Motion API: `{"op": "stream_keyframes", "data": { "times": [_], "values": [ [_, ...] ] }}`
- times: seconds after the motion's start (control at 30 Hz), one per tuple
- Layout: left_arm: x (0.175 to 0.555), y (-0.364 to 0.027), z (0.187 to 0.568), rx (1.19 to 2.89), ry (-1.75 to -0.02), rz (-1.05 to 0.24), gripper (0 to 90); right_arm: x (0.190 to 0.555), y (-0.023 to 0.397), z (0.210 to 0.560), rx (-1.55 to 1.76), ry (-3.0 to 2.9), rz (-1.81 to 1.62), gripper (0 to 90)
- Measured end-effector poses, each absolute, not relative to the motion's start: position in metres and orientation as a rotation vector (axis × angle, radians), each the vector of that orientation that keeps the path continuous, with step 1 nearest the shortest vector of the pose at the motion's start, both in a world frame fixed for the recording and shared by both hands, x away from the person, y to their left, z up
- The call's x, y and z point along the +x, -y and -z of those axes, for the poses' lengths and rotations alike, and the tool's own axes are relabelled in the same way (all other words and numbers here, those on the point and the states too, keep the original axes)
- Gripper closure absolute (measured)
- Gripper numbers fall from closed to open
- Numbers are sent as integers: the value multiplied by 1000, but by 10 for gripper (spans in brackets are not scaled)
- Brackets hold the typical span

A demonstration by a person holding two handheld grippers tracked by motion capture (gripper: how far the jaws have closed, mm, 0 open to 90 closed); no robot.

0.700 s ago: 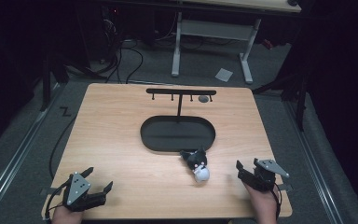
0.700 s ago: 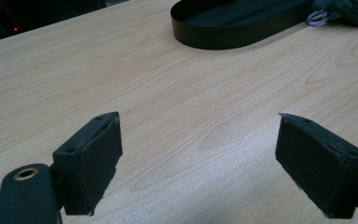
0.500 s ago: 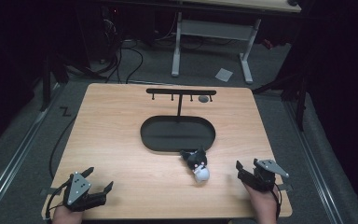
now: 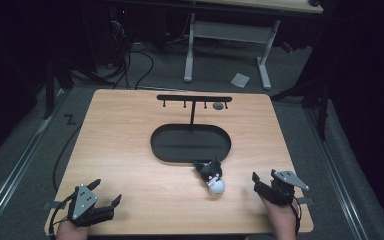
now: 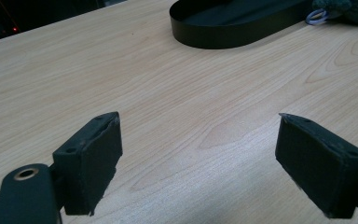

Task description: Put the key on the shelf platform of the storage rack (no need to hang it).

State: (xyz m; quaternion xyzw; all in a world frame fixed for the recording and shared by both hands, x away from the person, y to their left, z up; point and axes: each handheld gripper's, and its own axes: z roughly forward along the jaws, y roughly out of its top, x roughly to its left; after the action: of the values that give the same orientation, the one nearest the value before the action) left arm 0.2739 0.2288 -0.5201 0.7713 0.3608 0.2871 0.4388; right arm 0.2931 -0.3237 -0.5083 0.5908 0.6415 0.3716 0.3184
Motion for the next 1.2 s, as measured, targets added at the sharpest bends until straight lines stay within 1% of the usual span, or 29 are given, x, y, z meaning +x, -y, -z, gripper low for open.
{"op": "stream_keyframes", "data": {
  "times": [0.17, 0.47, 0.8, 0.9, 1.0, 1.03, 1.07, 1.13, 1.17, 1.2],
  "values": [
    [274, -228, 520, 1916, -898, -714, 152, 292, 315, 505, 1521, -1709, -989, 266],
    [274, -227, 521, 1921, -892, -714, 152, 289, 284, 497, 1404, -1808, -1002, 261],
    [275, -228, 520, 1918, -888, -715, 152, 286, 257, 493, 1361, -1864, -1048, 254],
    [276, -228, 520, 1919, -883, -718, 152, 285, 235, 488, 1340, -1874, -1098, 142],
    [276, -227, 520, 1920, -883, -715, 152, 287, 215, 486, 1307, -1892, -1112, 127],
    [276, -227, 520, 1924, -879, -716, 152, 294, 201, 492, 1304, -1949, -1084, 114],
    [276, -227, 520, 1924, -879, -716, 152, 294, 201, 492, 1304, -1949, -1084, 114],
    [275, -227, 520, 1929, -877, -718, 152, 302, 191, 501, 1303, -2002, -1019, 118],
    [273, -228, 521, 1932, -878, -722, 152, 309, 187, 509, 1310, -2034, -962, 145],
    [273, -228, 521, 1932, -878, -722, 152, 309, 187, 509, 1310, -2034, -962, 145]
  ]
}}
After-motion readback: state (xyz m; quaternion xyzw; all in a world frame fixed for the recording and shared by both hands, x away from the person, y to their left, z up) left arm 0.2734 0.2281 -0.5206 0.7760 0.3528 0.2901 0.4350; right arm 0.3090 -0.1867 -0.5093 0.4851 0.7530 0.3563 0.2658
